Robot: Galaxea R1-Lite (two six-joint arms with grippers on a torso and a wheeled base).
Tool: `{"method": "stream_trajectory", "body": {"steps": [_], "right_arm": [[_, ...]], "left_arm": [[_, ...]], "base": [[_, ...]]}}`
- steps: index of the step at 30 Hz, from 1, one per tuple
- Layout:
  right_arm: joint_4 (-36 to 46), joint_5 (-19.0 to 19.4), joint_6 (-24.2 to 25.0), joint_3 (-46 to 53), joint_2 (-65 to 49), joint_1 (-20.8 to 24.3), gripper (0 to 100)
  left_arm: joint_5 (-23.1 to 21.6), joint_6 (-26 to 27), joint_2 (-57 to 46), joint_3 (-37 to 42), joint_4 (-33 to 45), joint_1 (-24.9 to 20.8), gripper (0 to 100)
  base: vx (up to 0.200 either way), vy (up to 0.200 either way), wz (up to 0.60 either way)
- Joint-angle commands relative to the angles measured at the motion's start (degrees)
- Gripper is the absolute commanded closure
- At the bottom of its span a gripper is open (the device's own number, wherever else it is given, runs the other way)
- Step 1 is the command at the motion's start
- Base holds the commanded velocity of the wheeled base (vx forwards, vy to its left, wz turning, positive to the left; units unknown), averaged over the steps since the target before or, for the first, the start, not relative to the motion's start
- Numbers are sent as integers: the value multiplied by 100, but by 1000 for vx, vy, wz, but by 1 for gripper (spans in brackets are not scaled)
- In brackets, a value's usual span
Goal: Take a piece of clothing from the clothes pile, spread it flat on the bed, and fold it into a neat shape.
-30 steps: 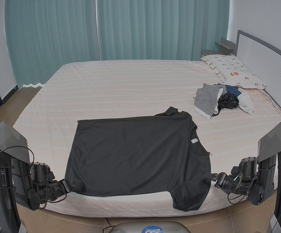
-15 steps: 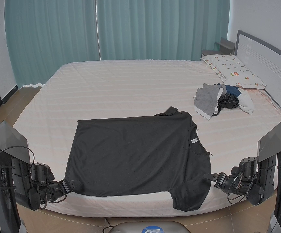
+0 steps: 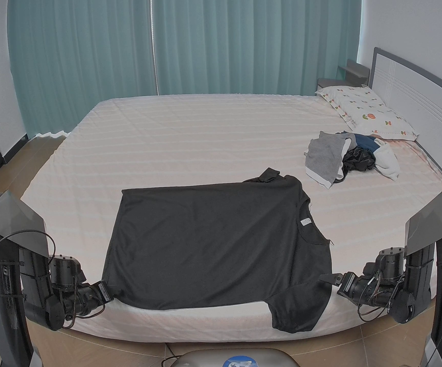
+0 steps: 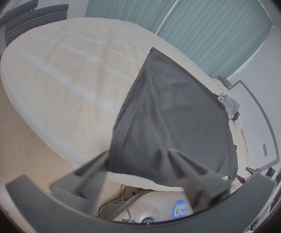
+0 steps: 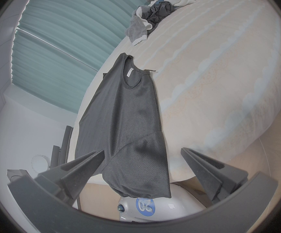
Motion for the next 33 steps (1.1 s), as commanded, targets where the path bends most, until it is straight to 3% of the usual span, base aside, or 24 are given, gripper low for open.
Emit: {"method": "stream_trajectory", "body": {"steps": [1,33], "right_arm": [[-58,1,1,9,11,10,0],[65,-105,-210,-790,222,45,0]], "left_arm": [[61,-8,-15,27,-2,25,100],[96,-482,-23,54,-46,77,100]], "base": [[0,0,0],[0,0,0]]}}
